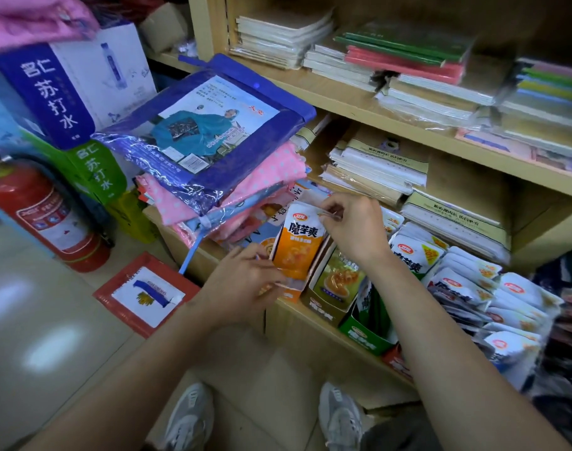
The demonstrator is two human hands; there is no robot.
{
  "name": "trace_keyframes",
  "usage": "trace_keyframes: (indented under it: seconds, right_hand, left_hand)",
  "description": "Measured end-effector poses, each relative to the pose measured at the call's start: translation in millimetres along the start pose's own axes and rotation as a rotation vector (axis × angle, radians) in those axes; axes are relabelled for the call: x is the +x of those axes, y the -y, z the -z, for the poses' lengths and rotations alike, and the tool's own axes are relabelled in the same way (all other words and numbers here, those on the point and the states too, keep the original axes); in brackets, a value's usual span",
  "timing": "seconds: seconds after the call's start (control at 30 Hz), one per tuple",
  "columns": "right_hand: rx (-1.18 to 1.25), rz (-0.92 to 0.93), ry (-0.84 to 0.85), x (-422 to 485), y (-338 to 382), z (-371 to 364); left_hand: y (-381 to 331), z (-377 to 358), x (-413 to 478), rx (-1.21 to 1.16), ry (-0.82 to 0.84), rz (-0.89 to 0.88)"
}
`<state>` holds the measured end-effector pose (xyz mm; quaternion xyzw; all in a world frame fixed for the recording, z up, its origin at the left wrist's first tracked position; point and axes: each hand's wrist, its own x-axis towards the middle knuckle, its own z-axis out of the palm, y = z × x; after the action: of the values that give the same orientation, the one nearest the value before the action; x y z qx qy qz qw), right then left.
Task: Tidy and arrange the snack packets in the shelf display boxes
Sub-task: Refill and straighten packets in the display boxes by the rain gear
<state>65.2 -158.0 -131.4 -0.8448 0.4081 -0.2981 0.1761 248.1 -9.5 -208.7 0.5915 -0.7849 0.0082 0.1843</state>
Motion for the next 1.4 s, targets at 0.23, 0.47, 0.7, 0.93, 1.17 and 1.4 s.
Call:
trace_keyframes:
  seconds: [0.23, 0.47, 0.7, 0.93, 1.17, 1.4]
  right_hand:
    - [0.020, -0.032, -0.005, -1, 2, -4]
    - [-0.010, -0.004, 0.022, -6, -4, -6]
    - [-0.087, 0.025, 0.034, -8, -11, -4]
    - [0.027, -0.034, 0.025, -11, -13, 9]
    - [-0.027, -0.074, 0.014, -3, -24, 1]
    - [0.043, -0.034, 0.195, -8, -22, 11]
  left_hand:
    - [12, 17, -16, -0.103, -0.088, 0.054]
    - [1, 15, 8, 0.003, -0.221, 0.153]
    - [-10, 3, 30, 0.039, 0.128, 0.316]
    - [-13, 1, 33, -0.180, 0.318, 0.402]
    - [-6, -7, 26, 0.213, 0.166, 0.294]
    - [4, -12, 25, -0.235, 0.320, 0.391]
